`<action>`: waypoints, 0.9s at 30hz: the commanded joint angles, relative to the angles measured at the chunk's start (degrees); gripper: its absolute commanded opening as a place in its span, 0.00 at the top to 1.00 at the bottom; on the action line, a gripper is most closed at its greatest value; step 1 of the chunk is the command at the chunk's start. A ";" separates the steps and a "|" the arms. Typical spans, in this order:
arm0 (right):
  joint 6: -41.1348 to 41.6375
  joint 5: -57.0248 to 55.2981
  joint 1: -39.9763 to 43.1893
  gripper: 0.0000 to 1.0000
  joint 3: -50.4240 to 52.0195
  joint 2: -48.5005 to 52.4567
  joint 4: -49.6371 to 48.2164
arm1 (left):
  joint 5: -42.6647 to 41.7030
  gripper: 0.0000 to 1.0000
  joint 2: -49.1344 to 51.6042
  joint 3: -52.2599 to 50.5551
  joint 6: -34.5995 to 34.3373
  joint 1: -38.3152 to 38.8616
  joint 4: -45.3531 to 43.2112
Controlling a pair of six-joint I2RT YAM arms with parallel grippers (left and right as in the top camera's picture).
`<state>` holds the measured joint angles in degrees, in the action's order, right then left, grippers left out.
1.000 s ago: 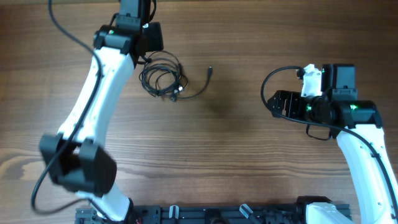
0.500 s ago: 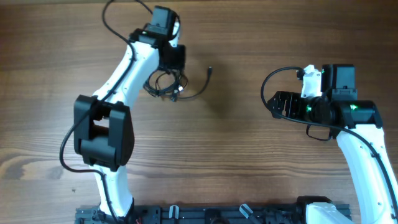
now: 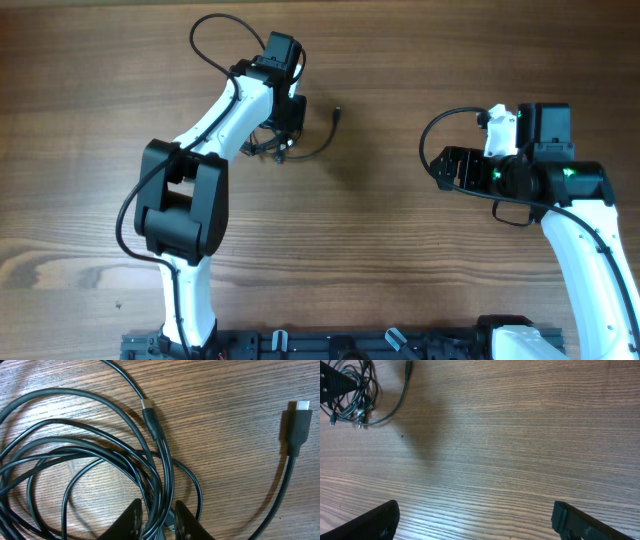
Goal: Untangle cables
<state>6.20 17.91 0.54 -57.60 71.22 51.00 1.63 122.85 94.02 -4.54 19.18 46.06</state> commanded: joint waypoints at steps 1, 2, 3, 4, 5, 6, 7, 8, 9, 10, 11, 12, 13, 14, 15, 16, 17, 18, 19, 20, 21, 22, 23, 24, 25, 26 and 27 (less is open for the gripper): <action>0.22 -0.59 -0.09 0.00 -1.27 -1.05 -0.15 | 1.05 0.77 2.67 -0.28 0.94 0.04 0.04; 0.20 -0.59 -0.07 0.00 -1.27 -1.05 -0.13 | 1.03 0.78 3.54 -0.33 0.94 0.04 0.00; 0.20 -0.59 -0.09 0.00 -1.27 -1.07 -0.15 | 1.03 0.78 3.74 -0.33 0.94 0.04 -0.02; 0.20 -0.59 -0.09 0.00 -1.27 -1.05 -0.15 | 1.03 0.78 3.82 -0.33 0.94 0.04 -0.09; 0.20 -0.59 -0.09 0.00 -1.27 -1.07 -0.17 | 1.05 0.79 3.82 -0.33 0.94 0.04 -0.24; 0.22 -0.59 -0.09 0.00 -1.27 -1.05 -0.20 | 1.03 0.86 3.82 -0.33 0.96 0.04 -0.24; 0.22 -0.59 -0.09 0.00 -1.27 -1.05 -0.24 | 1.05 0.92 3.82 -0.33 1.14 0.04 -0.24; 0.26 -0.59 -0.09 0.00 -1.27 -1.05 -0.26 | 1.07 0.96 3.82 -0.33 1.14 0.04 -0.31; 0.24 -0.59 -0.09 0.00 -1.27 -1.05 -0.26 | 1.07 0.96 3.82 -0.33 1.11 0.04 -0.42; 0.17 -0.61 -0.09 0.00 -1.27 -1.05 -0.24 | 1.31 0.96 3.80 -0.33 1.09 0.04 -0.37; 0.17 -0.59 -0.09 0.00 -1.27 -1.05 -0.24 | 2.84 0.96 3.78 -0.31 1.09 0.22 0.02; 0.17 -0.59 -0.09 0.00 -1.27 -1.05 -0.26 | 4.57 0.96 3.45 -0.31 1.11 0.46 0.59; 0.09 -0.59 -0.09 0.00 -1.27 -1.05 -0.33 | 6.16 0.96 2.91 -0.31 1.11 0.72 1.07; 0.15 -0.59 -0.09 0.00 -1.27 -1.05 -0.39 | 7.76 0.96 2.08 -0.31 1.14 1.09 1.38; 0.15 -0.59 -0.09 0.00 -1.27 -1.05 -0.44 | 8.59 0.96 0.70 -0.31 1.14 1.60 1.42; 0.15 -0.59 -0.09 0.00 -1.27 -1.05 -0.52 | 8.48 0.96 -1.11 -0.26 1.11 2.05 1.25; 0.13 -0.59 -0.09 0.00 -1.25 -1.05 -0.59 | 8.15 0.96 -3.19 -0.22 1.09 2.43 0.74; 0.17 -0.61 -0.09 0.00 -1.25 -1.05 -0.63 | 7.89 0.96 -7.04 -0.22 0.85 2.86 -0.50; 0.20 -0.59 -0.09 0.00 -1.18 -1.05 -0.63 | 7.89 0.96 -9.11 -0.22 0.85 2.97 -1.09; 0.17 -0.61 -0.09 0.00 -1.16 -1.05 -0.59 | 7.89 0.96 -13.40 -0.20 0.48 3.02 -1.95; 0.17 -0.61 -0.09 0.00 -1.16 -1.05 -0.61 | 7.87 0.96 -16.63 -0.20 -0.57 2.99 -2.10; 0.17 -0.61 -0.09 0.00 -1.16 -1.05 -0.63 | 7.87 0.96 -20.13 -0.20 -1.33 3.02 -2.14; 0.20 -0.59 -0.09 0.00 -1.16 -1.05 -0.63 | 7.87 0.96 -23.80 -0.20 -2.03 2.99 -2.36; 0.20 -0.59 -0.09 0.00 -1.16 -1.05 -0.63 | 7.89 0.96 -26.43 -0.20 -2.38 2.84 -2.64; 0.17 -0.59 -0.09 0.00 -1.16 -1.05 -0.61 | 7.89 0.96 -31.58 -0.20 -3.93 2.27 -3.85; 0.17 -0.61 -0.09 0.00 -1.16 -1.05 -0.61 | 7.89 0.96 -35.89 -0.20 -6.21 1.44 -5.27; 0.17 -0.59 -0.09 0.00 -1.16 -1.05 -0.63 | 7.72 0.96 -39.06 -0.22 -9.27 0.11 -6.01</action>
<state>6.20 17.91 0.54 -57.60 71.22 50.54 8.75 91.88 93.30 -7.18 21.78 41.91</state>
